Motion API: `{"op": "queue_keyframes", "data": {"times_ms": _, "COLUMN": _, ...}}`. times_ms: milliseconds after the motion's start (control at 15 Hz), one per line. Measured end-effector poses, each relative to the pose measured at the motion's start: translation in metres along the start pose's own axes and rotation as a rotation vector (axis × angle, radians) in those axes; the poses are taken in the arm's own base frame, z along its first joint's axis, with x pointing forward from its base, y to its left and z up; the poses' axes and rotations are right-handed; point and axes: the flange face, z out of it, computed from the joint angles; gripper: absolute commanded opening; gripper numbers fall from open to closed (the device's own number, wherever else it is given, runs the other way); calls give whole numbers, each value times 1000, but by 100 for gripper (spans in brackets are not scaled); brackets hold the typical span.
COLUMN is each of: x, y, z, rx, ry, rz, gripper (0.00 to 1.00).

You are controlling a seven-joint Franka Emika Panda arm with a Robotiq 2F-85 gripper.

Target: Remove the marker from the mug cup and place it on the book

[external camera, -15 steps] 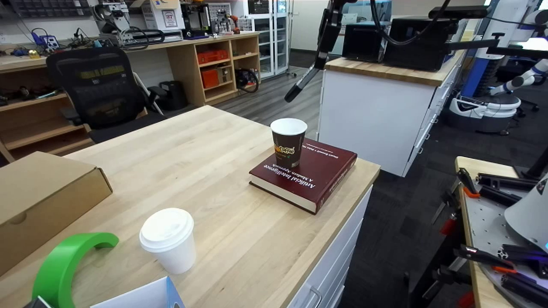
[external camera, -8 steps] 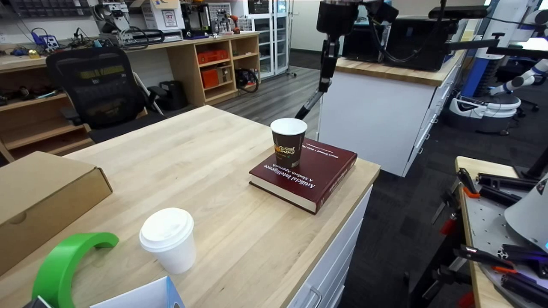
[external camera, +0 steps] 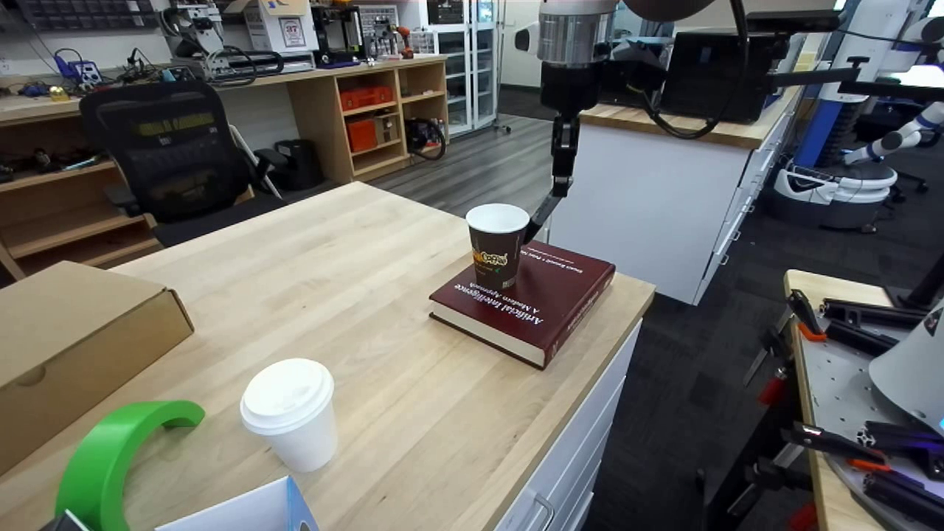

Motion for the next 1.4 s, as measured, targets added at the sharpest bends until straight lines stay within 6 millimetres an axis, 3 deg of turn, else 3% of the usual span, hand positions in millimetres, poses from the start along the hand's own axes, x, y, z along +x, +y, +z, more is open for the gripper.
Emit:
{"op": "queue_keyframes", "data": {"times_ms": 467, "x": 3, "y": -2, "z": 21, "rx": -23, "ry": 10, "rz": 24, "gripper": 7}}
{"op": "queue_keyframes", "data": {"times_ms": 733, "x": 2, "y": -5, "z": 24, "rx": -32, "ry": 11, "rz": 15, "gripper": 7}}
{"op": "queue_keyframes", "data": {"times_ms": 1400, "x": -17, "y": -26, "z": 52, "rx": -21, "ry": -53, "rz": -22, "gripper": 7}}
